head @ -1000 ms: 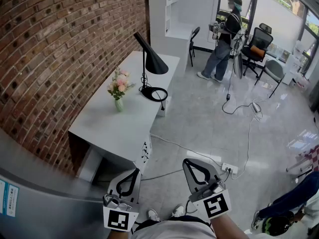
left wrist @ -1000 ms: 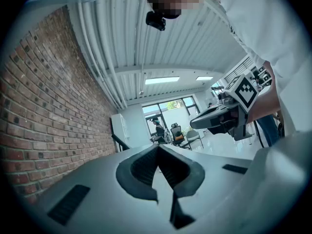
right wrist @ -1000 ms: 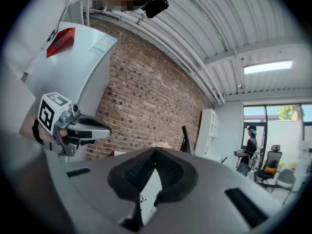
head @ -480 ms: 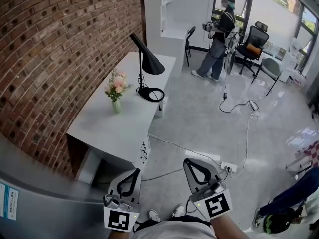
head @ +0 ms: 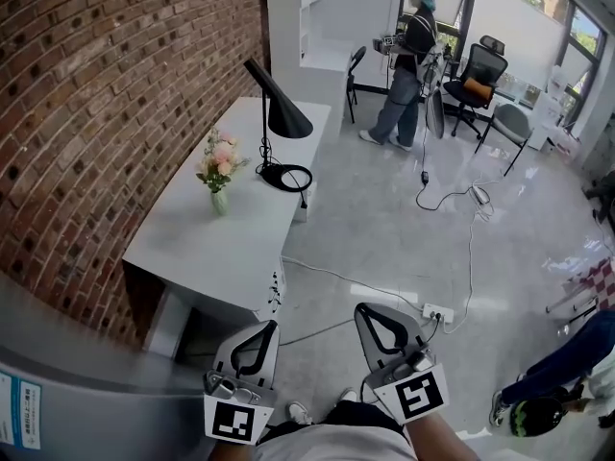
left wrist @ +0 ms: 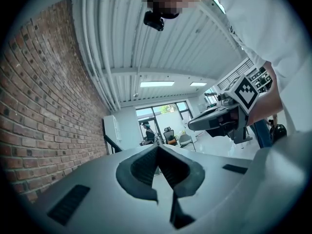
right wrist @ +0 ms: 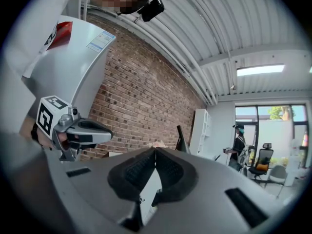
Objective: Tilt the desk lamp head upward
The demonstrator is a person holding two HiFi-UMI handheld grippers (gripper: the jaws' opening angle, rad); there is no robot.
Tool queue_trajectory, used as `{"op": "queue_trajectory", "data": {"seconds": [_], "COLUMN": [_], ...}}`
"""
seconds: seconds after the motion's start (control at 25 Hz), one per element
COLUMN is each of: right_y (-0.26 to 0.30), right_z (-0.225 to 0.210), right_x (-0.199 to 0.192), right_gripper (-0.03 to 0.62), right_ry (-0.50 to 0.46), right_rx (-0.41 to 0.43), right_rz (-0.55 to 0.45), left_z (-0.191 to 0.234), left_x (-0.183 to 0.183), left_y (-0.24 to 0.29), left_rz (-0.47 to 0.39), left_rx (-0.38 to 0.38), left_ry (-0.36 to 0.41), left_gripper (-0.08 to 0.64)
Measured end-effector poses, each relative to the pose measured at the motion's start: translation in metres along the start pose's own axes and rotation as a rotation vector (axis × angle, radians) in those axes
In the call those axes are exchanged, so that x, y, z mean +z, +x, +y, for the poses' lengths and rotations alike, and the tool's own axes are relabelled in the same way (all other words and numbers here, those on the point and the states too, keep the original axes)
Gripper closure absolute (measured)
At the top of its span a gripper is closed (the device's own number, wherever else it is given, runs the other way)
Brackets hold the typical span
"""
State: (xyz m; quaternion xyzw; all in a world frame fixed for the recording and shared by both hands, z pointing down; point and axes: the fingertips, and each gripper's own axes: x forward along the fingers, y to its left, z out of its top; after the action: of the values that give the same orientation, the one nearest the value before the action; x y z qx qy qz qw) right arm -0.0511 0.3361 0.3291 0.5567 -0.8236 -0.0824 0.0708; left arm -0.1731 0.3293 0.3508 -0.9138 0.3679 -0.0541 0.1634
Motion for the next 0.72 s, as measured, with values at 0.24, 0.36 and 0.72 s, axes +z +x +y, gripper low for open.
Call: {"op": "queue_trajectory", "data": {"seconds": [0.24, 0.36, 0.72], "right_y": [0.001, 0.01, 0.081], "right_z": [0.004, 0.001, -0.059], "right_x": [-0.006, -0.012, -0.026], "right_gripper": [0.575, 0.574, 0.575], "right_ry": [-0.002, 0.003, 0.01], "right_rx": [-0.025, -0.019, 0.044], "right_rz": [0.014, 0.021, -0.004], "left_z": [-0.005, -0.006, 0.03], "left_x": [-0.01, -0.016, -0.03], "left_y": [-0.002, 0.005, 0.078], "left_rz": [-0.004, 0.004, 0.043], "left_rx": [-0.039, -0.053, 0.008], "left_ry": [-0.015, -0.016, 0.024], "left_gripper": [0.552, 0.552, 0.552]}}
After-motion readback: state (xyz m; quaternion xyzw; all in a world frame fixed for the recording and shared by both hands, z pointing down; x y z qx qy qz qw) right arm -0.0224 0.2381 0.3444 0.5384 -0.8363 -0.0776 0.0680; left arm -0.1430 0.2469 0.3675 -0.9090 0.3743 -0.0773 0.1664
